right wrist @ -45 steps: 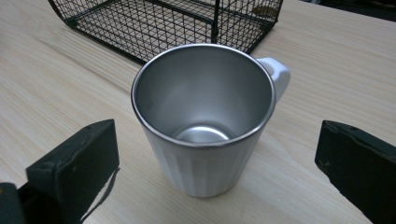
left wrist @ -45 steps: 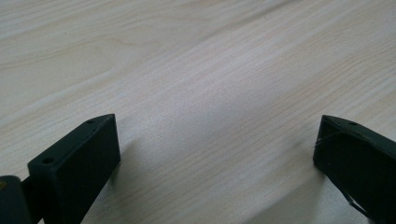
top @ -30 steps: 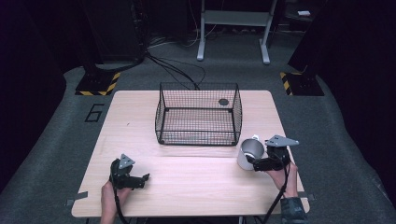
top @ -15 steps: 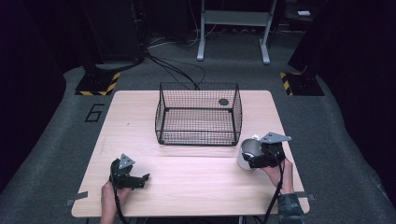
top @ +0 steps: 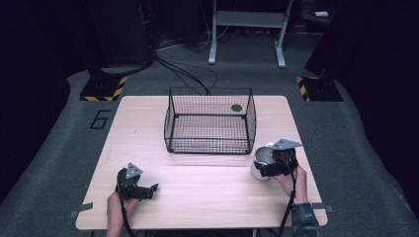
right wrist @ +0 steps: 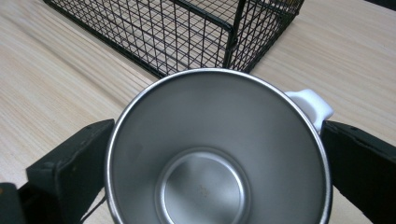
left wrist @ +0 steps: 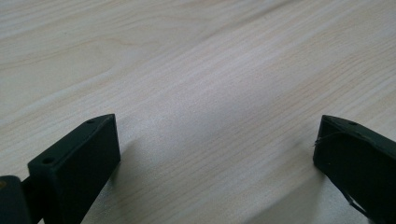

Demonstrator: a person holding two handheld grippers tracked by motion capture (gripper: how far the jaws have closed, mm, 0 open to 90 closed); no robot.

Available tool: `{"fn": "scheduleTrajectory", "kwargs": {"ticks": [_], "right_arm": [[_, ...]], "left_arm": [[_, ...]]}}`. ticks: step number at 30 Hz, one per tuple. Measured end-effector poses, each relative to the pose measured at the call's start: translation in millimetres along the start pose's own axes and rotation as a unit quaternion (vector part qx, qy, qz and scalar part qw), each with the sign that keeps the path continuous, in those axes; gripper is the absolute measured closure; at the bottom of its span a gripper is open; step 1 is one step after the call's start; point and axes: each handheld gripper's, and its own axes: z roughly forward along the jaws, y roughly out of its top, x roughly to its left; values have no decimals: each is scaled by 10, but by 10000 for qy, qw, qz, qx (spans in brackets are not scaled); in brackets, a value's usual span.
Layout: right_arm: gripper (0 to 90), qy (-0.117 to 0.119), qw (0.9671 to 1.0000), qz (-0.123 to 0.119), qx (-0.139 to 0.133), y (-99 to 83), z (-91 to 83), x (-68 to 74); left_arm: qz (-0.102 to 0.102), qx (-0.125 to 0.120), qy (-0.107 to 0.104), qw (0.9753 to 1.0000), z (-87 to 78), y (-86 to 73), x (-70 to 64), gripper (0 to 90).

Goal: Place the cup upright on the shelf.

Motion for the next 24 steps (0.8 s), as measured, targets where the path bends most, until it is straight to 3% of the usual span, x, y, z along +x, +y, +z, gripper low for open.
{"fn": "scheduleTrajectory", "kwargs": {"ticks": [24], "right_arm": [[55,-64,9999,99,-126,-53,12,14]], "left_arm": [[-1,-14,5,10000,2,-1,0,5]]}}
